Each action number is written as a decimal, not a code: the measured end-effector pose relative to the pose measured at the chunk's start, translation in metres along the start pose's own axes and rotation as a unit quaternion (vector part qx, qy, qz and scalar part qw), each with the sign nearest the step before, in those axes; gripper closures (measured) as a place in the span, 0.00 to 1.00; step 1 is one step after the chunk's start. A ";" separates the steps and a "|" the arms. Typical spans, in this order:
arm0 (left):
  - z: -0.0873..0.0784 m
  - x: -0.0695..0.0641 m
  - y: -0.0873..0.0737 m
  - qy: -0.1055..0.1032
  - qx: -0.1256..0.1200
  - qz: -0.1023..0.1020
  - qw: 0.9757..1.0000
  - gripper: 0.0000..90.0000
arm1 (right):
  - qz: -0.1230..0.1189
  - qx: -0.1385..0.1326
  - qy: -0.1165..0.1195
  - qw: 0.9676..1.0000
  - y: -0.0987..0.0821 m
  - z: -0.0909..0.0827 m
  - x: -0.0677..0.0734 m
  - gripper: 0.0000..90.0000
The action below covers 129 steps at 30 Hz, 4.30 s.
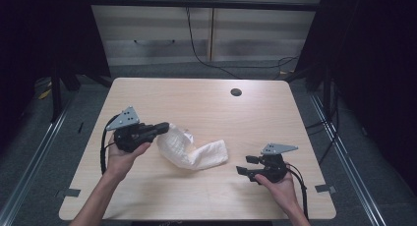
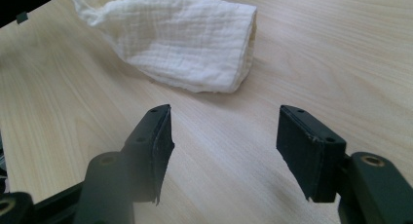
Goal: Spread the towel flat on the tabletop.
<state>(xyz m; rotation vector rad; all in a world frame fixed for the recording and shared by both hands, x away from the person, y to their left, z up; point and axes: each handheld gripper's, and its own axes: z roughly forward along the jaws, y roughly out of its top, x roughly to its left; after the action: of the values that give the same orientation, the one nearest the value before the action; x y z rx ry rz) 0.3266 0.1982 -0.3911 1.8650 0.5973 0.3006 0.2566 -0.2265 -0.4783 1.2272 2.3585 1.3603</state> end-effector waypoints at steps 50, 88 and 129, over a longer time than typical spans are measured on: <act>0.004 0.015 -0.117 0.037 0.177 -0.049 0.982 0.98 | -0.046 0.046 0.102 0.993 0.116 0.148 0.020 0.44; 0.001 0.020 -0.118 0.063 0.171 -0.071 0.981 0.97 | -0.069 0.066 0.080 0.992 0.021 0.053 0.017 1.00; 0.002 0.025 -0.120 0.060 0.164 -0.075 0.982 0.94 | -0.067 0.069 0.054 0.994 0.039 0.102 -0.005 0.88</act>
<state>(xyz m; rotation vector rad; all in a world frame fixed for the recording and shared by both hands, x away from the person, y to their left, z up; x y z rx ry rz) 0.3177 0.2419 -0.5048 2.1122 0.9104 0.2265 0.3326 -0.1542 -0.5083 1.0306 2.5962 1.2715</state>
